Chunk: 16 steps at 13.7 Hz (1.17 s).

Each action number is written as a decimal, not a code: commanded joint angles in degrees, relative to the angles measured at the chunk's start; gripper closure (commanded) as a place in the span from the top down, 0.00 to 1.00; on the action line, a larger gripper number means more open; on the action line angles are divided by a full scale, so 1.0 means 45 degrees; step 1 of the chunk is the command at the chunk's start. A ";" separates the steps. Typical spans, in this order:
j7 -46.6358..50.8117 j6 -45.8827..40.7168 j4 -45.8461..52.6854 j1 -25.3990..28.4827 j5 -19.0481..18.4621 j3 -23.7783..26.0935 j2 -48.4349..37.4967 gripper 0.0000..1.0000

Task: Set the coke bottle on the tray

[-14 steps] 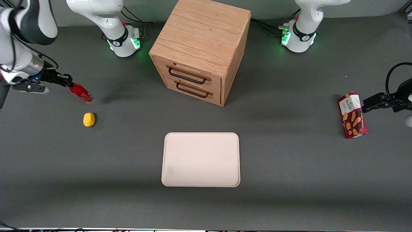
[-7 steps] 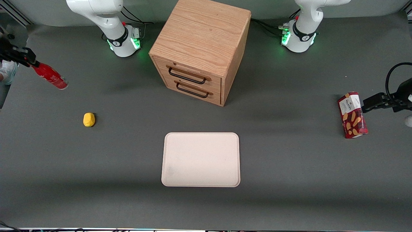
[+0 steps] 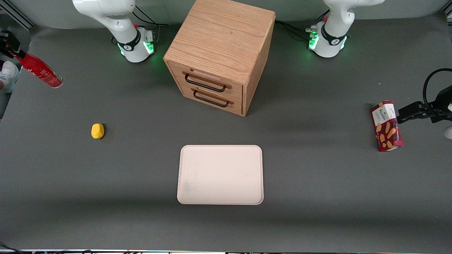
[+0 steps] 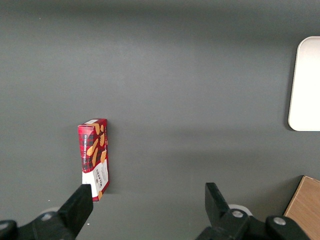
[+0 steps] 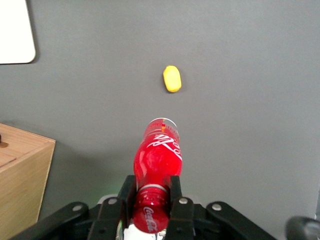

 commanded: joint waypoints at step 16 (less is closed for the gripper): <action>0.7053 -0.0975 1.0623 0.4742 0.1778 0.2305 0.9282 0.00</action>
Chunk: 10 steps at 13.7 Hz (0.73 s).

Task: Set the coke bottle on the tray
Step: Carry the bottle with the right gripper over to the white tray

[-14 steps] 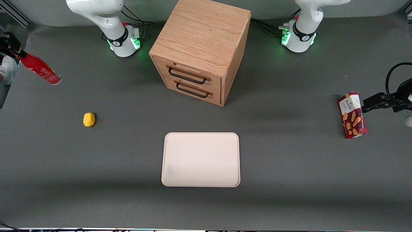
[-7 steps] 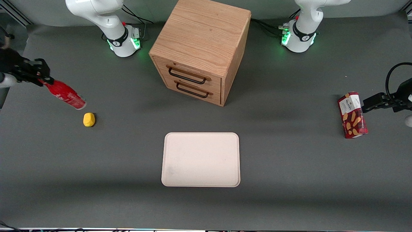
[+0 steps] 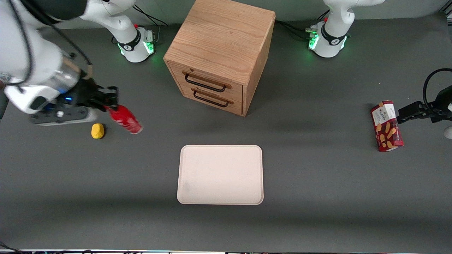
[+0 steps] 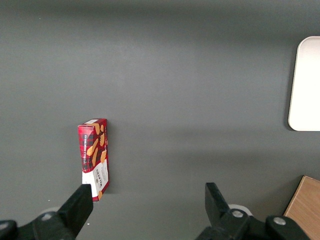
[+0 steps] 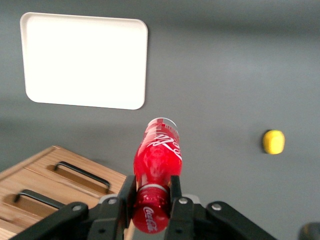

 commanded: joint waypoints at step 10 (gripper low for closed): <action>0.2893 0.2177 0.1443 0.0109 0.0093 0.1502 0.2699 0.00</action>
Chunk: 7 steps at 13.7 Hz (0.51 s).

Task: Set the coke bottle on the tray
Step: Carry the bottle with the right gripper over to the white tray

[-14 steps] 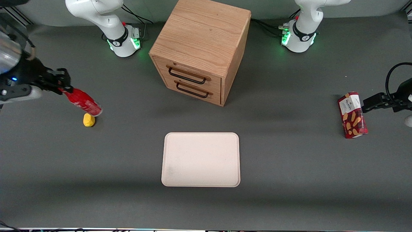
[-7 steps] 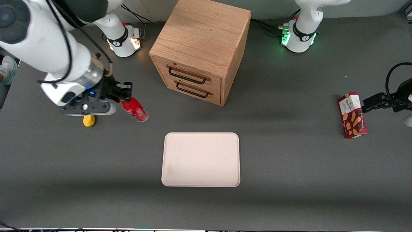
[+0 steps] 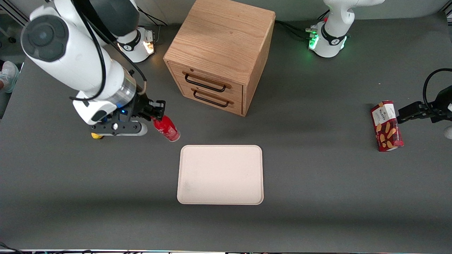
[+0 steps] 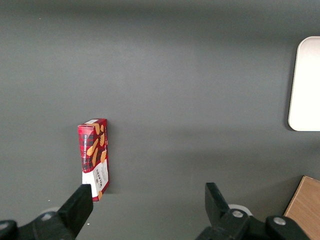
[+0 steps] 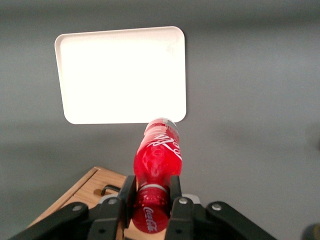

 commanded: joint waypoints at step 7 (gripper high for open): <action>0.0194 0.2836 0.0467 0.0005 -0.0883 -0.0049 0.3074 0.00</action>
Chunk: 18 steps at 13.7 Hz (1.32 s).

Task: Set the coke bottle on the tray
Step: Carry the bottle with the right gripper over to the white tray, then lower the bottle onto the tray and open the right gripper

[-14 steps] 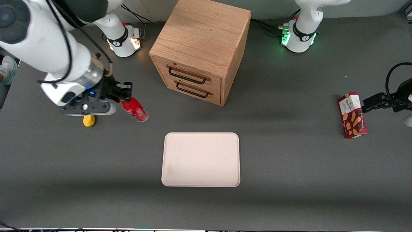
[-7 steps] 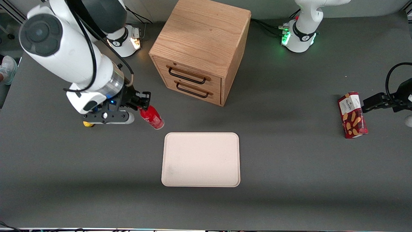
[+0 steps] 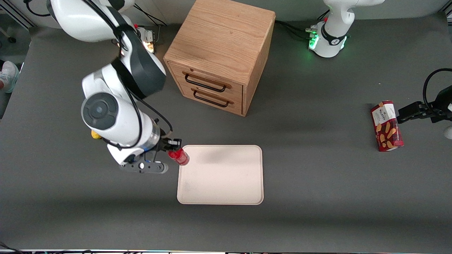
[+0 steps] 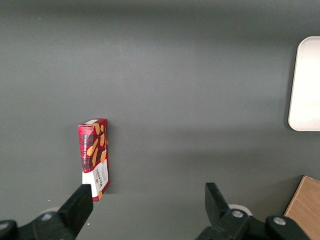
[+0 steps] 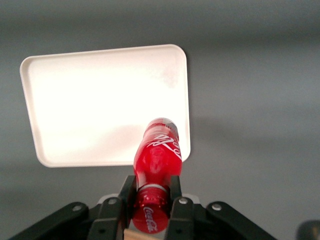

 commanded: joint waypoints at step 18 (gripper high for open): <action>-0.0099 0.2415 -0.1044 0.0018 -0.0265 -0.0034 0.1495 0.08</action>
